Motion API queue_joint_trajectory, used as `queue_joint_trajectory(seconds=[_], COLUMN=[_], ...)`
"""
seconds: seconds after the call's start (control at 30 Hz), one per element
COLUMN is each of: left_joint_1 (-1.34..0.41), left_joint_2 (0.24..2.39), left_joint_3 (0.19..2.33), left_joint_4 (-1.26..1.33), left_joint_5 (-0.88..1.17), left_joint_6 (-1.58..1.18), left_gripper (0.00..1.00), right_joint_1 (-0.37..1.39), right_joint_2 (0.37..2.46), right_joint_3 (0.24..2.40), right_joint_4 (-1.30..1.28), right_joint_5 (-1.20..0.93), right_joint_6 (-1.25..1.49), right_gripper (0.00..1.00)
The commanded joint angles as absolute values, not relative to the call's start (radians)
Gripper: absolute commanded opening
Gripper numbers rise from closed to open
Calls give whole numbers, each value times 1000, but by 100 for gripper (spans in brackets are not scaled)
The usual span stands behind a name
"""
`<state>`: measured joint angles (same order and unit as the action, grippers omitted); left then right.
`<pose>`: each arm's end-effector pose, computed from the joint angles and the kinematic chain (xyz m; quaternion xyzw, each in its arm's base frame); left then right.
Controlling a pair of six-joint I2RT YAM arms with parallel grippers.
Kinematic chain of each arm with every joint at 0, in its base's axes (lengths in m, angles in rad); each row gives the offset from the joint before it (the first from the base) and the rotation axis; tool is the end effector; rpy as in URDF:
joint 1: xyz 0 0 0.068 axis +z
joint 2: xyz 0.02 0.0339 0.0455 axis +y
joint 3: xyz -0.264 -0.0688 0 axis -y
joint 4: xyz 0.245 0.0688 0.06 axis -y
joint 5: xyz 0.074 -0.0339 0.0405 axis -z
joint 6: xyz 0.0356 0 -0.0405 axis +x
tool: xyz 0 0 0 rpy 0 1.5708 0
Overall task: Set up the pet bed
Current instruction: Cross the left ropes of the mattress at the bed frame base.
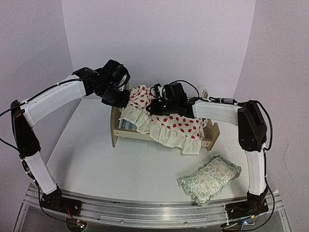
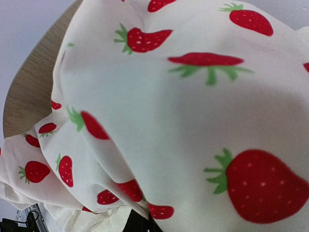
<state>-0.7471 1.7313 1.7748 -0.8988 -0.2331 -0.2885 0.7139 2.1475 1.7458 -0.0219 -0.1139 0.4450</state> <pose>0.2812 -0.2492 0.3627 0.1718 0.9152 -0.0775 0.3561 0.3848 0.3387 0.2493 -0.1430 0.8269 0.3367 0.4272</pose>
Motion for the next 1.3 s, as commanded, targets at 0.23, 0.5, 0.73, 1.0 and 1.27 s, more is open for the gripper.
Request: queue_joint_trajectory(seconds=[0.23,0.5,0.73,1.0,1.27], left_joint_1=[-745,-733,-724,-724,-724], left_joint_2=[1787,1847,1841,1861,1821], left_joint_3=[1971,2104,2149,2199,2125], left_joint_4=[-1111,-1205,-1238,-1287,-1290], left_joint_5=[-171,-105,-68,-8,-38], left_joint_6=[-461,-503,-528,-544,-554], left_gripper=[7,5,4,4,3], right_joint_1=[710,710,711,710,710], right_joint_2=[2153,2161,2168,2161,2181], right_joint_3=[1752,1734,1730,1707,1721], right_joint_4=[80,110,124,139,147], right_joint_5=[-160,-166,-166,-159,-178], right_joint_6=[408,414,416,404,422], right_gripper=[0,0,0,0,0])
